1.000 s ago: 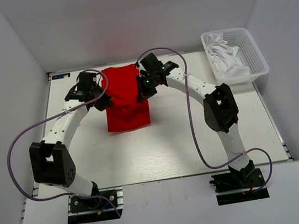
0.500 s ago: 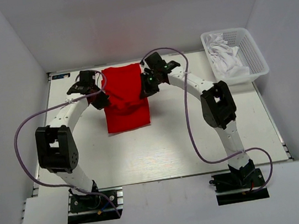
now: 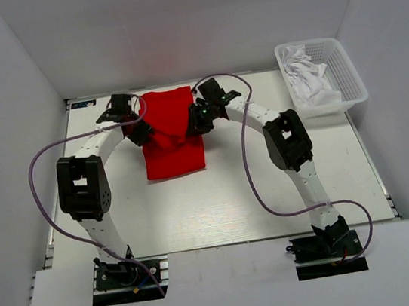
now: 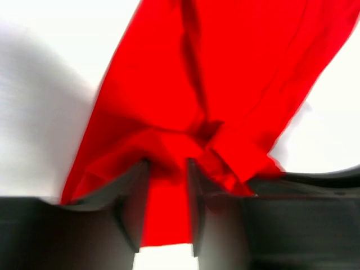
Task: Fold and stack the t-shirts
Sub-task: Fold the folded rectangular tshirt in 1/3 of the way
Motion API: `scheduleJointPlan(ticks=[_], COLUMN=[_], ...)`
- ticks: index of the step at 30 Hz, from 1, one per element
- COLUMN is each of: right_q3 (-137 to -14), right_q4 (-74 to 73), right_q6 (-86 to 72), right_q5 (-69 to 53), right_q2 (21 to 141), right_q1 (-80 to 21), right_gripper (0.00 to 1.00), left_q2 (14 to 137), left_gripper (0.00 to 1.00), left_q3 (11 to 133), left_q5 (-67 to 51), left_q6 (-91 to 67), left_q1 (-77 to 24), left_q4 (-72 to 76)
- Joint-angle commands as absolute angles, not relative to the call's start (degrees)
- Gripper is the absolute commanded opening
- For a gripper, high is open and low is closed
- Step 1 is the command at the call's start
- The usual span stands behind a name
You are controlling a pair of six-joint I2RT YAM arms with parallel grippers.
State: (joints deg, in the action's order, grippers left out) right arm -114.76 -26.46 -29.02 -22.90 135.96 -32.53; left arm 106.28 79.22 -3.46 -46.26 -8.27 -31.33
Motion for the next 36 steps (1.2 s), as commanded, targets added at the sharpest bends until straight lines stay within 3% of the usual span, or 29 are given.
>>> scheduleJointPlan(ticks=[1, 2, 3, 4, 9, 15, 24, 29, 31, 36], right_q3=[-118.5, -119.6, -120.1, -121.2, -122.3, -110.0, -104.8, -93.7, -92.3, -84.0], right_q4=[-16.4, -15.4, -12.9, -12.0, -16.7, -19.9, -25.8, -21.9, -22.8, -18.4], right_q6=[-32.2, -32.7, -33.3, -33.7, -28.4, -21.3, -16.8, -20.2, -22.3, -25.9], right_q5=[-27.4, -27.7, -27.7, -28.0, -22.8, -21.9, -16.9, -15.0, -15.2, -18.6], right_q2=[137.3, 137.9, 138.2, 138.3, 135.0, 124.8, 120.5, 117.2, 117.6, 116.5], right_q1=[-31.2, -31.1, -30.1, -29.8, -29.4, -30.1, -34.5, -35.2, -35.2, -35.0], right_gripper=[0.38, 0.51, 0.9, 0.9, 0.9, 0.9, 0.9, 0.9, 0.9, 0.9], left_q2=[107.4, 108.4, 110.6, 111.9, 114.3, 101.0, 85.4, 82.8, 83.6, 85.7], left_gripper=[0.46, 0.77, 0.92, 1.0, 1.0, 1.0, 1.0, 1.0, 0.9, 0.79], left_q3=[85.6, 87.5, 89.7, 94.3, 101.2, 82.5, 64.9, 58.1, 57.0, 54.2], left_q5=[-3.2, -3.2, -3.2, -3.2, -6.6, -8.6, -5.6, -5.6, -6.2, -6.7], left_q6=[-46.1, -46.1, -44.5, -43.9, -39.5, -38.1, -38.1, -38.1, -38.1, -38.6], left_q1=[-7.0, -7.0, -6.5, -6.0, -6.0, -6.0, -7.0, -7.0, -7.0, -7.0], left_q4=[-28.1, -28.6, -29.3, -31.1, -35.3, -30.8, -31.0, -31.0, -31.0, -29.8])
